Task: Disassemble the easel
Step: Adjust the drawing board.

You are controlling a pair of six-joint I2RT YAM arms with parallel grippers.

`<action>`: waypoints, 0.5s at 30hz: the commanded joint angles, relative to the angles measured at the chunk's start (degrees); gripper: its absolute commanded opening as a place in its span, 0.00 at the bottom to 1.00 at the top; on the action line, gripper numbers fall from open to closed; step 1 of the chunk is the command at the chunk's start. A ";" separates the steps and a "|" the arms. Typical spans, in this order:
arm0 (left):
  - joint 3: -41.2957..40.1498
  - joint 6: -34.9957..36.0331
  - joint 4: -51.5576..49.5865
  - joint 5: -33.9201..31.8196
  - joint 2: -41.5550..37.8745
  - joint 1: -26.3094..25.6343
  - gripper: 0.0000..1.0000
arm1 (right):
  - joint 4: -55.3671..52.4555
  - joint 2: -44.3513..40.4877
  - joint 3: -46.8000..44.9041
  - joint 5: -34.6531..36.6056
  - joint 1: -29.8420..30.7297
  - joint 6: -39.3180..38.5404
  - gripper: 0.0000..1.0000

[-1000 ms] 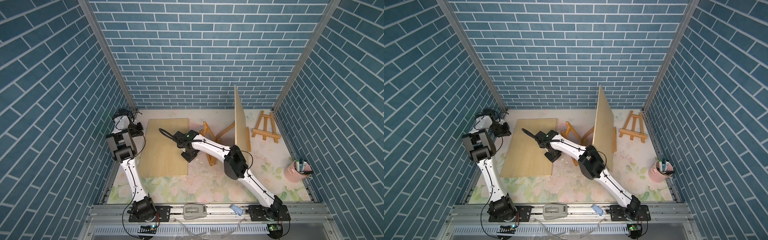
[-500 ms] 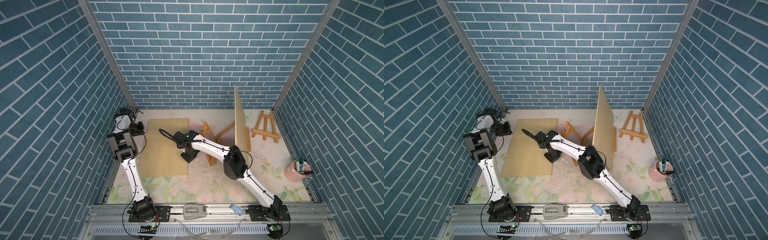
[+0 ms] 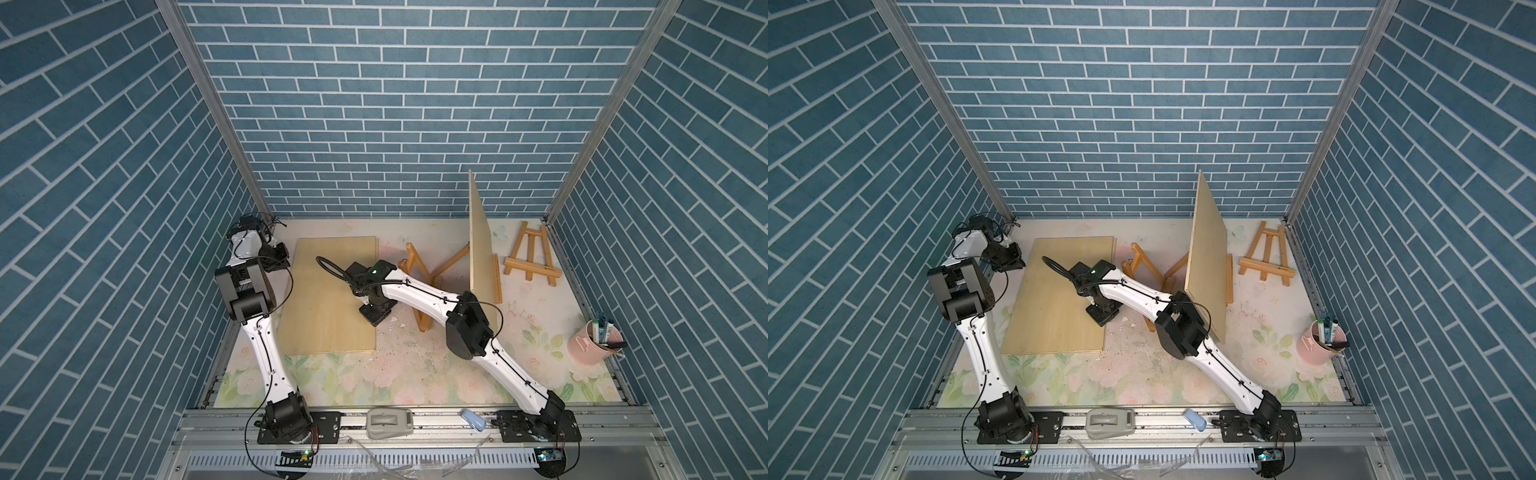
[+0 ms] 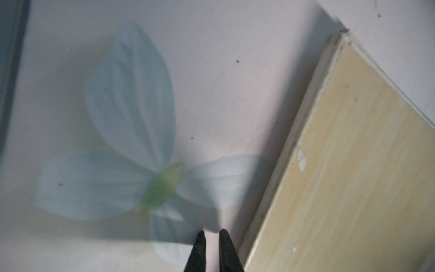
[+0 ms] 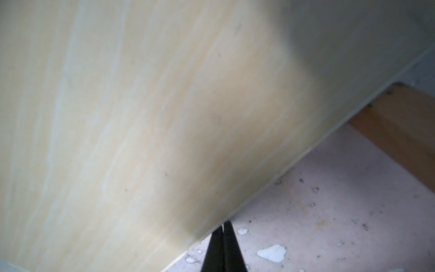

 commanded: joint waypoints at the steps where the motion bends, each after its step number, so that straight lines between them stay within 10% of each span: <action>1: 0.40 -0.16 -0.92 -0.19 3.09 -0.93 0.15 | -1.54 1.30 1.23 -1.40 0.00 1.66 0.03; 15: 1.31 -0.32 -1.18 0.03 3.69 -1.12 0.14 | -1.49 1.59 1.68 -2.34 0.26 0.69 0.03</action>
